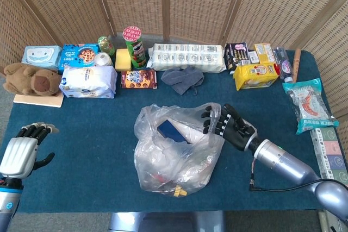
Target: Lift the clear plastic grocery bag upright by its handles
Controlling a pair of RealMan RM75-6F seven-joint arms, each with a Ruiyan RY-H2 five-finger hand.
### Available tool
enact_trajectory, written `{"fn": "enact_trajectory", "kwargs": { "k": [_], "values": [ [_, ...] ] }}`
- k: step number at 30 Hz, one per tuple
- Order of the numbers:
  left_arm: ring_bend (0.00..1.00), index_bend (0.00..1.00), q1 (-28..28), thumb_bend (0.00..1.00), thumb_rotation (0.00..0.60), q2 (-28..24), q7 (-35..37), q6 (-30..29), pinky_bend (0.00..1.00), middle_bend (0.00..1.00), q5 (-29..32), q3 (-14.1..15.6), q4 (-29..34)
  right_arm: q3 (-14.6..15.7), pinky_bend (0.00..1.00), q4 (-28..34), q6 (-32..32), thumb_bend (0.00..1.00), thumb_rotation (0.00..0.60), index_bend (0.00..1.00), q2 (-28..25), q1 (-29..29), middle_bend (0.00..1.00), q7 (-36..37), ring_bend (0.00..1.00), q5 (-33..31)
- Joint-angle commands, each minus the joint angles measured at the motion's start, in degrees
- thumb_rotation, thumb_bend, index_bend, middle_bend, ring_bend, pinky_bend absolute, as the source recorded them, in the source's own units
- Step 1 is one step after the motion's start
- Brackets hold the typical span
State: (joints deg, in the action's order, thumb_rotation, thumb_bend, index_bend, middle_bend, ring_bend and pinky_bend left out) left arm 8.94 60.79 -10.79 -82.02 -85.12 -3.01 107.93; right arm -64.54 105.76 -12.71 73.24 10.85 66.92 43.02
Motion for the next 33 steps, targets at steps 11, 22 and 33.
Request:
{"fn": "enact_trajectory", "kwargs": {
  "k": [11, 22, 33],
  "values": [
    [0.21, 0.32, 0.2, 0.20, 0.600, 0.1, -0.7, 0.1, 0.22, 0.30, -0.2, 0.1, 0.7, -3.2, 0.68, -1.5, -0.6, 0.09, 0.357, 0.47, -1.1, -2.3, 0.61, -6.6, 0.72, -13.3],
    [0.21, 0.32, 1.8, 0.20, 0.600, 0.2, -1.4, 1.3, 0.22, 0.30, -1.3, -0.6, 1.1, -6.6, 0.68, 1.3, -3.3, 0.11, 0.345, 0.52, -2.3, -6.1, 0.64, -10.6, 0.73, -19.4],
    [0.21, 0.32, 3.8, 0.20, 0.600, 0.0, -1.3, 2.3, 0.22, 0.30, -2.6, -1.6, 1.5, -9.3, 0.39, 0.0, -11.4, 0.12, 0.265, 0.46, 1.9, -8.3, 0.51, -23.8, 0.51, -19.2]
  ]
}}
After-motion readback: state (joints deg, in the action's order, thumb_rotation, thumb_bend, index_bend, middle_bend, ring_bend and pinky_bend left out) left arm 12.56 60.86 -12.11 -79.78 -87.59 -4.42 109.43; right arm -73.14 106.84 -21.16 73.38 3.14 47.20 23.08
